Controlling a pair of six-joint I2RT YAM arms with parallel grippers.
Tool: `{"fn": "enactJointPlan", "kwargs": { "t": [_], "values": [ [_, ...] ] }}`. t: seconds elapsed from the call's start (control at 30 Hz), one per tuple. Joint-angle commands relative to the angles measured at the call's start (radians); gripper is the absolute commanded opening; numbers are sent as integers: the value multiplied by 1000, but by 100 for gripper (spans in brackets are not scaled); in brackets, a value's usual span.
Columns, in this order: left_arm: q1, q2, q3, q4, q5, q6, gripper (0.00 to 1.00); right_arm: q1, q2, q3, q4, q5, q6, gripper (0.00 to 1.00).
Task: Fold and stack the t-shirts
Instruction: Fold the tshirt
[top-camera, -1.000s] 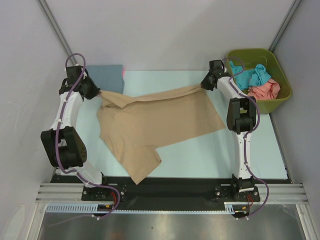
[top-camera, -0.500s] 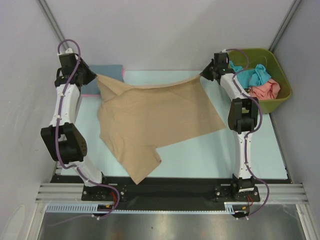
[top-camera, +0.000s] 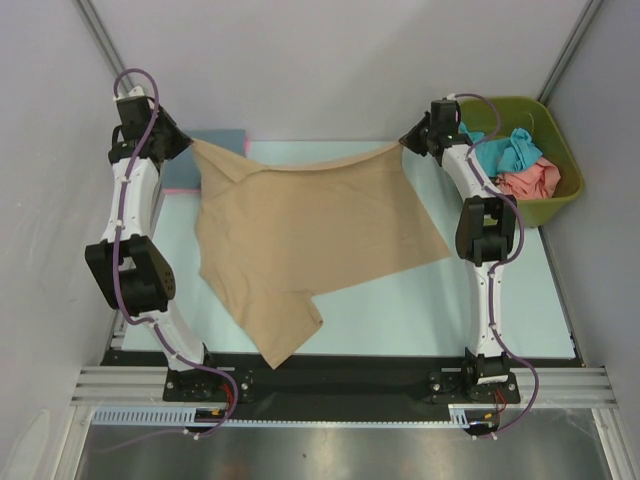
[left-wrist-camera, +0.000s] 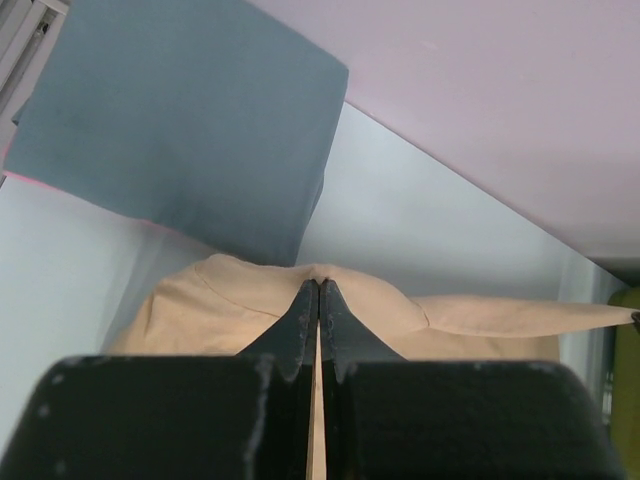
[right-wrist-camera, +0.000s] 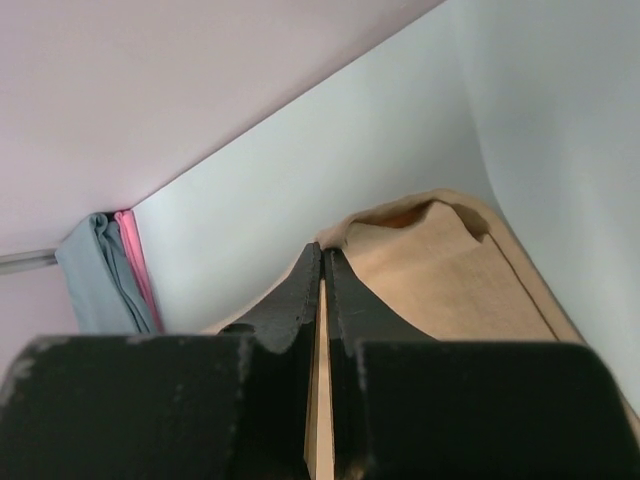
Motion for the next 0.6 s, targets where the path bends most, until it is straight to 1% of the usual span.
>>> {"fn": "enactJointPlan", "kwargs": {
  "t": [0.0,0.2,0.27,0.4,0.5,0.57],
  "values": [
    [12,-21,16,-16,24,5,0,-13,-2,26,-20,-11,9,4],
    [14,-78,-68,-63,10,24,0,-22,-11,14,-57,-45,16,4],
    [14,-90,-114,-47,15,19,0,-28,-2,12,-27,-69,20,4],
    [14,-95,-139,-29,30,2,0,-27,38,11,73,-106,58,5],
    [15,-90,-134,-30,27,2,0,-27,88,56,125,-118,113,5],
    [14,-92,-131,-30,23,2,0,-27,128,116,125,-117,136,5]
  ]
}}
